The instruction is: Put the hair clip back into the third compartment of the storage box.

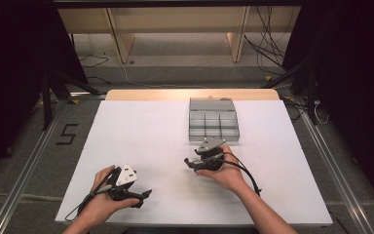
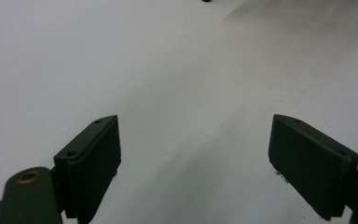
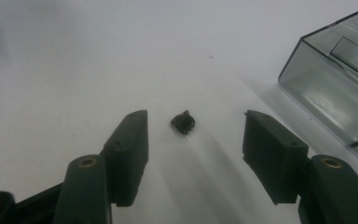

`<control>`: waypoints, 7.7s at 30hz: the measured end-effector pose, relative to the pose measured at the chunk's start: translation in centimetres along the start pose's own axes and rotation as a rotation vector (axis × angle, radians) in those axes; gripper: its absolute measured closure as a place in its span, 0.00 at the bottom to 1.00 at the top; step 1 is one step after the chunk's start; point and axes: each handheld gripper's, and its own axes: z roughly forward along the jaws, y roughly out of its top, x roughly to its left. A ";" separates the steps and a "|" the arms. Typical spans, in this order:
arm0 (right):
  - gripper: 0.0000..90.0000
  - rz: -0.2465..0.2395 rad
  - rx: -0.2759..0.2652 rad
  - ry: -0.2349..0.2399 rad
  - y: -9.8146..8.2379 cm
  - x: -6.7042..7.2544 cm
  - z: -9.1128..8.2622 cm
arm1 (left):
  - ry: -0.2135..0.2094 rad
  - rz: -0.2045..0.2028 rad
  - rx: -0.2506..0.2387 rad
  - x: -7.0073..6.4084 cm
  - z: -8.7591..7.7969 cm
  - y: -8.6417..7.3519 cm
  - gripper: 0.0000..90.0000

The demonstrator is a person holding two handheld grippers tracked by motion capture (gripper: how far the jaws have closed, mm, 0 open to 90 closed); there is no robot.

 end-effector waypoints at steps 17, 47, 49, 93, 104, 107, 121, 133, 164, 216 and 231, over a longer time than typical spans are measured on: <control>0.55 -0.011 0.022 0.027 0.8 -0.2 2.1 | 0.001 -0.001 -0.001 0.1 0.0 0.0 0.18; 0.88 -0.008 0.030 0.043 1.1 -0.4 3.1 | -0.001 0.004 -0.003 0.0 0.0 0.1 0.18; 0.88 -0.002 0.029 0.044 1.1 -0.5 3.1 | 0.000 0.004 -0.002 0.0 0.0 0.1 0.18; 1.00 0.066 -0.018 0.029 1.5 -0.5 2.6 | 0.000 0.005 -0.003 0.0 0.0 0.1 0.18; 1.00 0.069 -0.031 0.021 1.8 -0.7 2.1 | 0.005 0.004 -0.006 0.0 0.0 0.1 0.19; 1.00 0.069 -0.040 0.014 1.9 -0.8 1.7 | 0.006 0.004 -0.006 0.0 0.0 0.1 0.19; 1.00 0.084 -0.063 -0.004 2.7 -1.8 0.7 | 0.006 0.004 -0.004 0.0 0.0 0.1 0.19; 1.00 0.084 -0.073 -0.020 3.3 -2.6 -0.1 | 0.007 0.005 -0.006 0.0 0.0 0.1 0.19; 1.00 0.100 -0.096 -0.071 4.6 -4.8 -1.9 | 0.012 -0.002 -0.010 0.1 0.0 0.0 0.19; 1.00 0.163 -0.099 -0.155 4.7 -8.5 -3.5 | 0.015 0.000 -0.006 0.3 -0.1 0.0 0.19; 1.00 0.180 -0.096 -0.176 4.9 -9.4 -3.8 | 0.013 0.000 -0.001 0.4 -0.1 0.0 0.19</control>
